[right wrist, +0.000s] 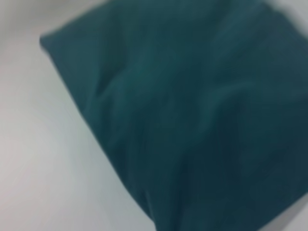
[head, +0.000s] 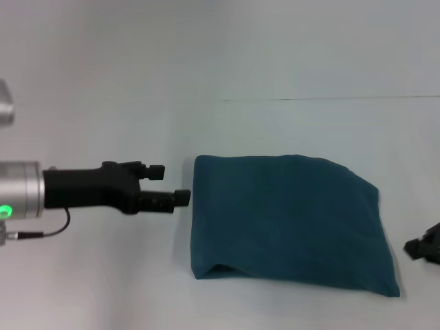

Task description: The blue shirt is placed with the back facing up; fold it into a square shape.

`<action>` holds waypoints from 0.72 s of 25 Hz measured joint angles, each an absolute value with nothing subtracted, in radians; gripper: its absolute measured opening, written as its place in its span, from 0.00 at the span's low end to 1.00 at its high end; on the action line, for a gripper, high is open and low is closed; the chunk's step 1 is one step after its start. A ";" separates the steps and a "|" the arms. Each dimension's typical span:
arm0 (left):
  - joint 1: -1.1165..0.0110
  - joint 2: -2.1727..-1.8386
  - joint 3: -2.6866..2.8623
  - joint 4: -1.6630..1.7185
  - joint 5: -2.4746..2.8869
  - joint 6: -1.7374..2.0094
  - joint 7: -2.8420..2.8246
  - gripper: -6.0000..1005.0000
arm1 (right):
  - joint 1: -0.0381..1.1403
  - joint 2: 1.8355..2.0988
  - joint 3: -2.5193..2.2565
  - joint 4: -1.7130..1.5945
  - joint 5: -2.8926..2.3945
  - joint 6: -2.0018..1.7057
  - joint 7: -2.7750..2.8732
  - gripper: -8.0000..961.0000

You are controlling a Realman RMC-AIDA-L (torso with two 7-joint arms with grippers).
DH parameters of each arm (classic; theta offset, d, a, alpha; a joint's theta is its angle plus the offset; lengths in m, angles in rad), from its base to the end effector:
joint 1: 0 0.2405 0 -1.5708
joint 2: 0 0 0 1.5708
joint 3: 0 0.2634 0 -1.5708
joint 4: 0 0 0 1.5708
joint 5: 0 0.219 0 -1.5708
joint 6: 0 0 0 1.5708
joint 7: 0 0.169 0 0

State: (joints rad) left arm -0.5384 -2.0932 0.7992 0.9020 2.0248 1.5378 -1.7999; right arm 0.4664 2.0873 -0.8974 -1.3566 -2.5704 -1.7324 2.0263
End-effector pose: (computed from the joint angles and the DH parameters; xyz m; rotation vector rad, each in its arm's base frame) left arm -0.2330 0.3712 -0.0050 -2.7057 -0.8747 -0.6000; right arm 0.2743 0.3390 0.0467 -2.6655 0.8820 -0.3037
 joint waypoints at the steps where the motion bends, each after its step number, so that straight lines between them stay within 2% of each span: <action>1: -0.561 -2.088 0.799 0.907 2.045 1.534 -1.859 0.84 | 0.467 2.086 -0.852 -1.377 -2.558 -1.759 1.998 0.08; 9: -0.830 -2.002 0.806 0.730 2.300 1.438 -2.371 0.84 | 0.475 2.073 -0.673 -1.501 -2.422 -1.883 1.926 0.10; 14: -0.923 -1.986 0.810 0.588 2.379 1.353 -2.494 0.84 | 0.480 2.079 -0.668 -1.572 -2.406 -1.910 1.994 0.10; 18: -0.974 -1.990 0.816 0.531 2.462 1.318 -2.584 0.83 | 0.486 2.076 -0.659 -1.627 -2.405 -1.939 2.028 0.30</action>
